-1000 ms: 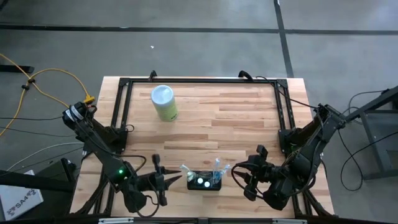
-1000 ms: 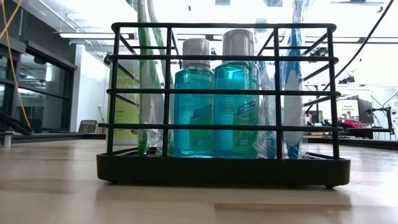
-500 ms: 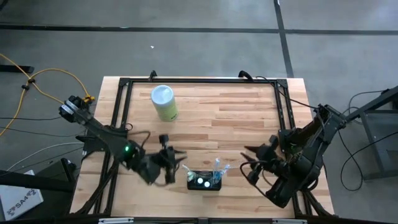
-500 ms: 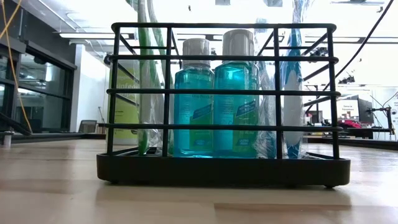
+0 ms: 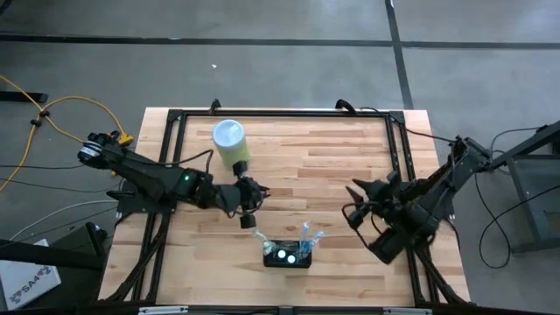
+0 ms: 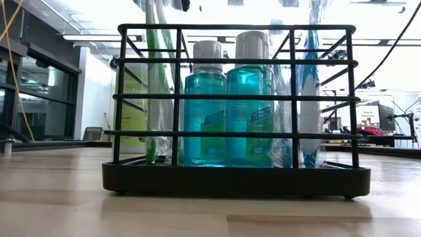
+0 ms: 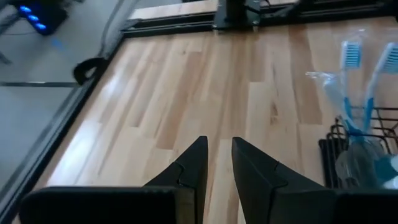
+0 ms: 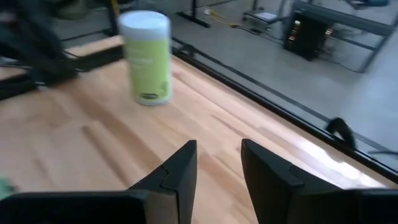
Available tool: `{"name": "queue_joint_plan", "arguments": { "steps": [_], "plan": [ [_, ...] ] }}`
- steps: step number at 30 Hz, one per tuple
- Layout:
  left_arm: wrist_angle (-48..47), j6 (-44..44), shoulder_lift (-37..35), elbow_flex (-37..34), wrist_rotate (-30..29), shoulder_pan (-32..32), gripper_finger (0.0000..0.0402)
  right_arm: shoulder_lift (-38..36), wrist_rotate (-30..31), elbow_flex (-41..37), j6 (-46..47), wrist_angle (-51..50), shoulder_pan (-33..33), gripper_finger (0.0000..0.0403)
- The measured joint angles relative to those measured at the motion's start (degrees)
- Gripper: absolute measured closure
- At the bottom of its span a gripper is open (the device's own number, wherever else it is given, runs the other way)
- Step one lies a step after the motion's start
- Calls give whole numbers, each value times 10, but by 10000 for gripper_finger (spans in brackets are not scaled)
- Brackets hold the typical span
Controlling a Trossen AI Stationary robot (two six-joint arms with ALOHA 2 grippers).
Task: Pick & Place toothbrushing station
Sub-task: Return to Home Position
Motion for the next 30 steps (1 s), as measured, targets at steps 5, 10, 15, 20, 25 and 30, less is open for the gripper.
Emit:
{"name": "queue_joint_plan", "arguments": {
  "steps": [5, 10, 15, 20, 25, 30],
  "plan": [
    [6, 26, 0, 0, 28, 33, 334, -37, -9, -87, 10, 25, -49, 286],
    [15, 46, 0, 0, 63, 63, 334, -78, -10, -156, -6, 60, -107, 286],
    [19, 54, 0, 0, 109, 95, 334, -129, -8, -211, -97, 142, -173, 286],
    [26, 74, 0, 0, 179, 123, 334, -185, -47, -268, -323, 342, -244, 286],
    [34, 85, 0, 0, 226, 143, 334, -229, -227, -339, -611, 642, -340, 286],
    [34, 101, 0, 0, 232, 154, 334, -238, -385, -379, -726, 785, -443, 286]
  ]
}}
